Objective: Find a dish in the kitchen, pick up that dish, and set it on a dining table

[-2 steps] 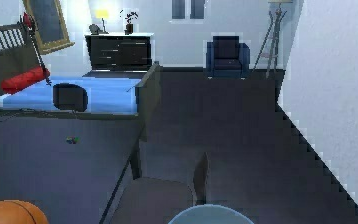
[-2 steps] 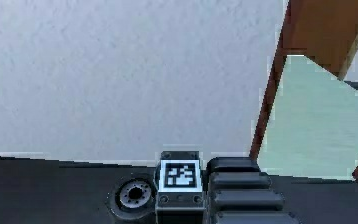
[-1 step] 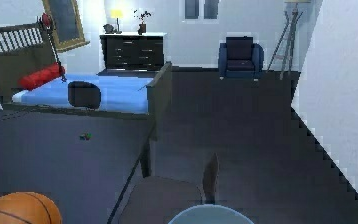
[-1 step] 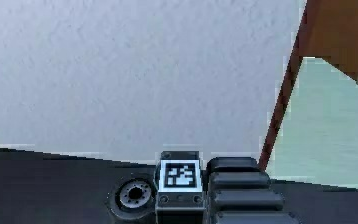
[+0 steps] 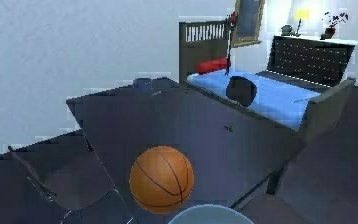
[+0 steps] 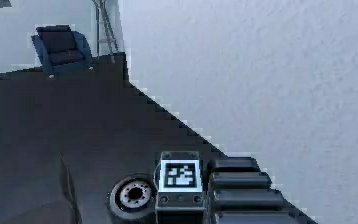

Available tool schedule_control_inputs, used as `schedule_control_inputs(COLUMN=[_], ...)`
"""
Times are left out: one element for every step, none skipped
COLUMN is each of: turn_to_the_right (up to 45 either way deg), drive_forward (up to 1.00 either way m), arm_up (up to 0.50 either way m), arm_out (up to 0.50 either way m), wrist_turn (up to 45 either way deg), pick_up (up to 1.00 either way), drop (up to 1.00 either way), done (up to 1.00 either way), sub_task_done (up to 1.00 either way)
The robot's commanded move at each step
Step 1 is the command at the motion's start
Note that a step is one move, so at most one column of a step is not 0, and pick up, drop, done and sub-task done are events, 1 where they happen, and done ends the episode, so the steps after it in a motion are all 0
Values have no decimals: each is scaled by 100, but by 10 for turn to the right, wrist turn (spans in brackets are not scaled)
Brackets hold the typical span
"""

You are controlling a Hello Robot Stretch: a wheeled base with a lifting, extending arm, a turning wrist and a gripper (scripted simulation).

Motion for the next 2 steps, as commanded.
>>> schedule_control_inputs(turn_to_the_right=[-450,-60], drive_forward=[0,0], arm_up=[0,0], arm_out=[0,0], wrist_turn=[0,0], pick_up=[0,0], drop=[0,0], done=[0,0], sub_task_done=[0,0])
